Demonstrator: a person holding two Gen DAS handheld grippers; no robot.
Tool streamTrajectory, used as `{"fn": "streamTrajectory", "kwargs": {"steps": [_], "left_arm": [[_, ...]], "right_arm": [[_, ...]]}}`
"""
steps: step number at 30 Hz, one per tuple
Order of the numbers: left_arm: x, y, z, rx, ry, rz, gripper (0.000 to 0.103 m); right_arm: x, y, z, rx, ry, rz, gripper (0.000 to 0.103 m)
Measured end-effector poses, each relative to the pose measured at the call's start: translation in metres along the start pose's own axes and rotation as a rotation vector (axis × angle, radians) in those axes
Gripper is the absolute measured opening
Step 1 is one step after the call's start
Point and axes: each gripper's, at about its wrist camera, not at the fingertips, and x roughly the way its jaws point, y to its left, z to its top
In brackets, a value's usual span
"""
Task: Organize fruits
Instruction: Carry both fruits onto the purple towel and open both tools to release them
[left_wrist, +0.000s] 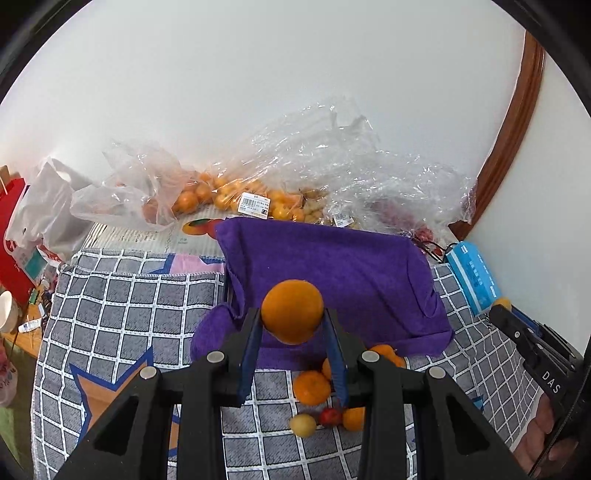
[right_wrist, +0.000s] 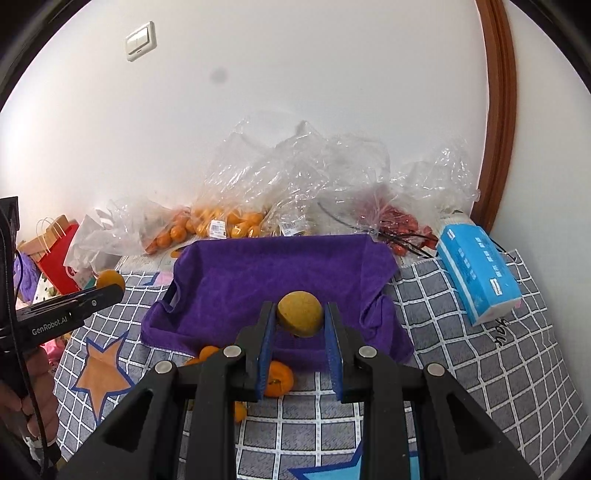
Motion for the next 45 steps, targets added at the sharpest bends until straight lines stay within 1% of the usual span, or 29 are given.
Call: {"fn": "streamTrajectory", "kwargs": {"steps": [9, 18, 26, 35, 39, 45], "left_arm": [[0.021, -0.001, 0.012, 0.005, 0.001, 0.004, 0.032], [0.056, 0.011, 0.017, -0.022, 0.043, 0.003, 0.032], [0.086, 0.015, 0.021, -0.022, 0.082, 0.023, 0.032], [0.118, 0.009, 0.015, 0.006, 0.131, 0.036, 0.032], [0.128, 0.008, 0.012, 0.012, 0.149, 0.031, 0.032], [0.139, 0.003, 0.009, 0.025, 0.172, 0.033, 0.032]], "right_arm": [[0.03, -0.01, 0.007, 0.006, 0.016, 0.001, 0.026], [0.064, -0.024, 0.009, 0.035, 0.045, -0.012, 0.026], [0.098, -0.033, 0.008, 0.05, 0.073, -0.008, 0.026], [0.138, -0.039, -0.002, 0.053, 0.125, -0.003, 0.026], [0.15, -0.041, -0.01, 0.06, 0.151, -0.002, 0.026], [0.161, -0.044, -0.018, 0.066, 0.166, 0.001, 0.026]]}}
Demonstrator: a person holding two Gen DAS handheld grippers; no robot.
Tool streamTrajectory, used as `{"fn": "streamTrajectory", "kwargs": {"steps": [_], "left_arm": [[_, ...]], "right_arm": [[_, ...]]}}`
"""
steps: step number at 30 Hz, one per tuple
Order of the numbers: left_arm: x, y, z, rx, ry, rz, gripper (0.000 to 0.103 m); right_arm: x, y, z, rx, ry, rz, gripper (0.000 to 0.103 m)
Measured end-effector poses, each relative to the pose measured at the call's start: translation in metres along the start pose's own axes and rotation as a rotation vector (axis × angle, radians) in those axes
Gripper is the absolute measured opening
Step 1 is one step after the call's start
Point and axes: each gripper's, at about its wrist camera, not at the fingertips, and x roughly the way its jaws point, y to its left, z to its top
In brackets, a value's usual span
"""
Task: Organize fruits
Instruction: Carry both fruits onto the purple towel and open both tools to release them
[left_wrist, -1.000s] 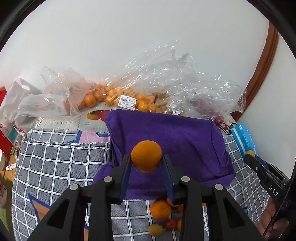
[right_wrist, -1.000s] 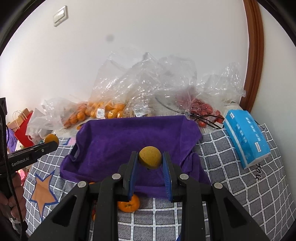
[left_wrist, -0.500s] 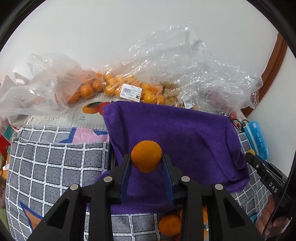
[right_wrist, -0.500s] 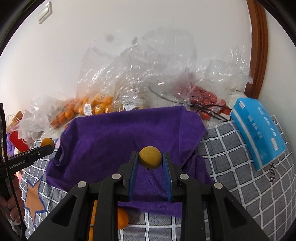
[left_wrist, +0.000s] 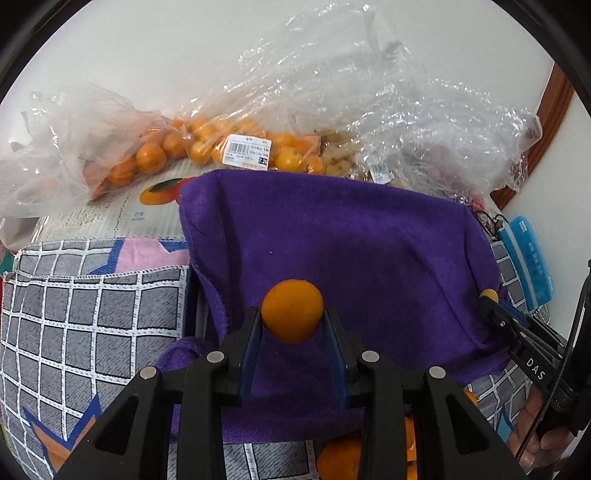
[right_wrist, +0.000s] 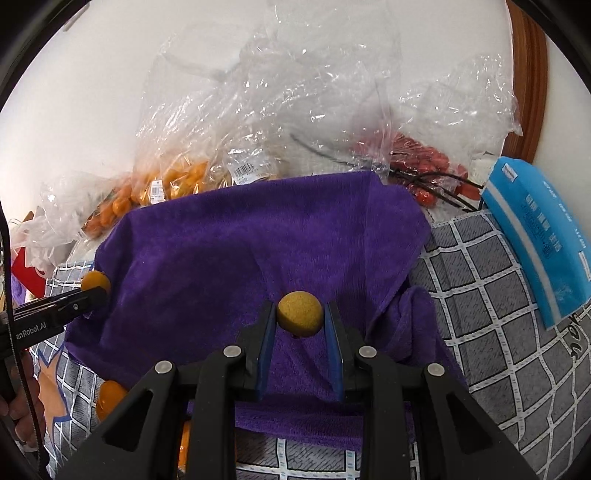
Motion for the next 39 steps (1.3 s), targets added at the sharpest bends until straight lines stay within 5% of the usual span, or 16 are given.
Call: {"fn": "streamTrajectory", "kwargs": {"steps": [23, 34, 36, 39], "left_arm": [[0.017, -0.002, -0.006, 0.02, 0.062, 0.019, 0.032], [-0.015, -0.01, -0.011, 0.023, 0.027, 0.002, 0.046], [-0.026, -0.013, -0.014, 0.029, 0.013, 0.0, 0.046], [-0.044, -0.017, -0.018, 0.035, -0.01, -0.009, 0.046]], "right_arm": [[0.006, 0.0, -0.006, -0.025, 0.036, -0.009, 0.027], [-0.039, 0.005, -0.005, -0.014, -0.006, -0.041, 0.066], [-0.048, 0.007, -0.006, -0.017, -0.003, -0.051, 0.082], [-0.066, 0.015, -0.007, -0.049, -0.019, -0.112, 0.085]]}}
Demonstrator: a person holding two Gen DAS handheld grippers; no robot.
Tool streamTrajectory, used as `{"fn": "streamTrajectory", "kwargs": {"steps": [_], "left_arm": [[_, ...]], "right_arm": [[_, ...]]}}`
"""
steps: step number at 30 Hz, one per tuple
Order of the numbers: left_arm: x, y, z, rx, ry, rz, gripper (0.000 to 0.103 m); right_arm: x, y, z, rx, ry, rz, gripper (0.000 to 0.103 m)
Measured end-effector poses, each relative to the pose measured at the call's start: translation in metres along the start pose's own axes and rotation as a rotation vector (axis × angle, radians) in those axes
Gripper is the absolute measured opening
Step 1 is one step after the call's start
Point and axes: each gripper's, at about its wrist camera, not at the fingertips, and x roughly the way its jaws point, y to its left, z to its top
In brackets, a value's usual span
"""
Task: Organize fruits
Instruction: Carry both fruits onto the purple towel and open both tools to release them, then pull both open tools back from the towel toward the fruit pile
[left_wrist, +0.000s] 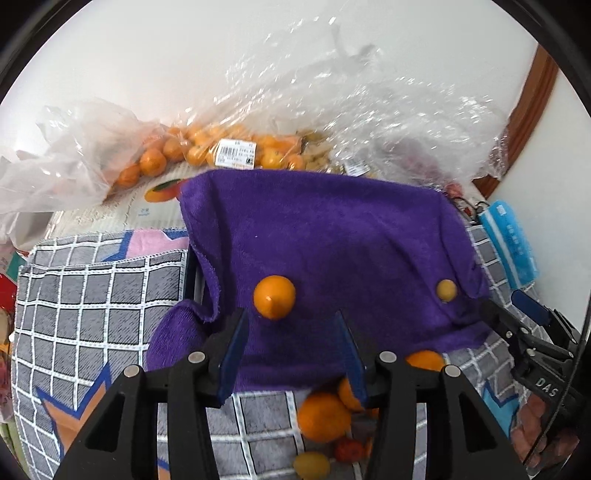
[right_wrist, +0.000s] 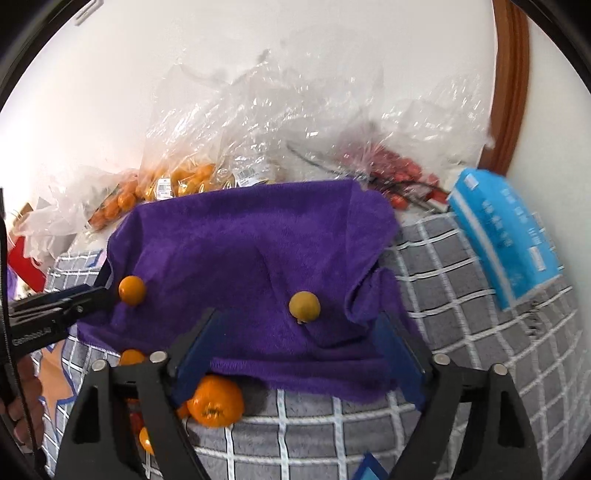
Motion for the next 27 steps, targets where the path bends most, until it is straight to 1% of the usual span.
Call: {"fn": "streamTrajectory", "kwargs": {"steps": [3, 5, 8, 12, 15, 17, 20, 22, 25, 27], "left_arm": [[-0.016, -0.005, -0.003, 0.001, -0.021, -0.013, 0.046], [-0.027, -0.006, -0.007, 0.002, -0.036, -0.021, 0.046], [-0.043, -0.007, -0.014, -0.003, -0.057, -0.024, 0.046], [-0.063, -0.008, -0.025, 0.006, -0.087, -0.006, 0.046], [-0.076, -0.008, -0.032, 0.01, -0.102, -0.006, 0.046], [-0.085, -0.009, -0.038, 0.012, -0.117, -0.001, 0.046], [-0.096, -0.009, -0.046, 0.019, -0.13, -0.028, 0.046], [-0.102, -0.008, -0.052, 0.023, -0.141, -0.013, 0.046], [-0.106, -0.008, -0.058, 0.027, -0.14, -0.014, 0.046], [-0.109, -0.008, -0.062, 0.029, -0.14, -0.014, 0.046]], "right_arm": [[-0.021, 0.004, -0.002, -0.009, -0.01, -0.084, 0.088], [-0.033, 0.003, -0.004, 0.0, -0.019, -0.104, 0.089], [-0.052, 0.001, -0.009, 0.002, -0.043, -0.091, 0.089], [-0.071, 0.004, -0.017, -0.016, -0.067, -0.072, 0.089], [-0.083, 0.01, -0.024, -0.035, -0.079, -0.093, 0.089], [-0.091, 0.011, -0.029, -0.021, -0.084, -0.092, 0.089], [-0.101, 0.006, -0.036, 0.029, -0.097, -0.05, 0.089], [-0.107, 0.003, -0.04, 0.06, -0.098, -0.036, 0.089], [-0.114, 0.004, -0.045, 0.055, -0.085, -0.043, 0.089], [-0.12, 0.005, -0.049, 0.045, -0.096, -0.033, 0.089]]}}
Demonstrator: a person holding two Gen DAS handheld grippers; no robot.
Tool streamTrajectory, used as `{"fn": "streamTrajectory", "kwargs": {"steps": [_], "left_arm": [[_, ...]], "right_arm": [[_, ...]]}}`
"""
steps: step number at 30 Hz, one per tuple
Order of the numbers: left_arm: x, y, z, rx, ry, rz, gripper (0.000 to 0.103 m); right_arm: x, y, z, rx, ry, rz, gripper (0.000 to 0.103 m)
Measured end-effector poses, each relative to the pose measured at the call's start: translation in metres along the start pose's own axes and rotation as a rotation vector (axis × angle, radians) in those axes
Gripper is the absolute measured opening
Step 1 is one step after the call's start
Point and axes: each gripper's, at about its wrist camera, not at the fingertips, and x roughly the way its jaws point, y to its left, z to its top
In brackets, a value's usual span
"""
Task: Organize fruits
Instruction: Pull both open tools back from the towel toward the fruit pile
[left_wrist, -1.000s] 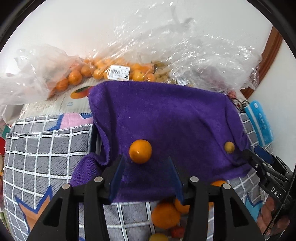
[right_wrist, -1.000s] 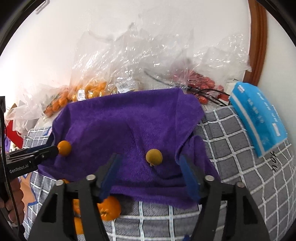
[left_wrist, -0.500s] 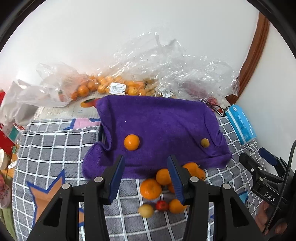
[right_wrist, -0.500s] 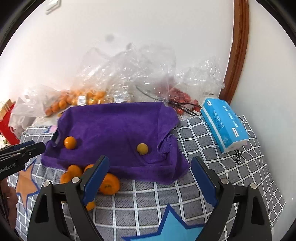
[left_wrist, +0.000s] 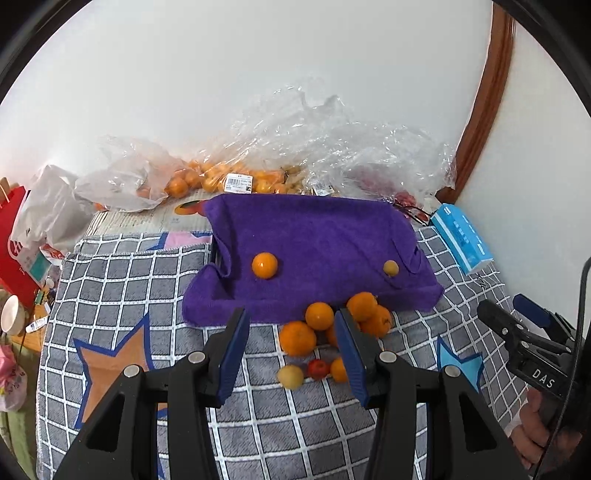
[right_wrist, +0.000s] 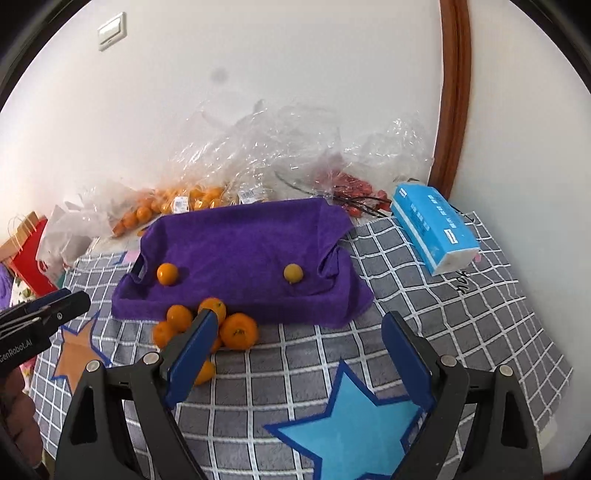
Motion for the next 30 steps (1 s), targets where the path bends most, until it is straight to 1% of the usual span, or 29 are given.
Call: {"fn": "streamTrajectory", "kwargs": {"steps": [4, 7, 10, 17, 22, 24, 27, 30], "left_arm": [[-0.006, -0.001, -0.004, 0.004, -0.008, -0.001, 0.046], [-0.008, 0.0, -0.007, -0.003, 0.001, 0.0, 0.046], [-0.007, 0.001, -0.011, 0.001, 0.003, 0.015, 0.046], [0.005, 0.01, -0.018, -0.023, 0.026, 0.027, 0.046], [0.016, 0.02, -0.021, -0.05, 0.037, 0.032, 0.046], [0.022, 0.025, -0.022, -0.061, 0.046, 0.04, 0.046], [0.033, 0.036, -0.021, -0.085, 0.07, 0.049, 0.048], [0.041, 0.046, -0.022, -0.118, 0.08, 0.05, 0.05]], "right_arm": [[-0.008, 0.004, -0.005, -0.005, -0.016, 0.017, 0.089], [-0.012, 0.006, -0.006, 0.003, -0.022, 0.034, 0.089], [-0.012, 0.009, -0.008, -0.009, -0.028, 0.042, 0.089], [0.002, 0.014, -0.013, -0.024, -0.027, 0.027, 0.089], [0.017, 0.013, -0.015, -0.016, -0.009, 0.027, 0.089], [0.024, 0.013, -0.015, -0.007, 0.01, 0.045, 0.086], [0.037, 0.015, -0.012, 0.0, 0.048, 0.05, 0.078], [0.044, 0.022, -0.012, -0.026, 0.054, 0.045, 0.077]]}}
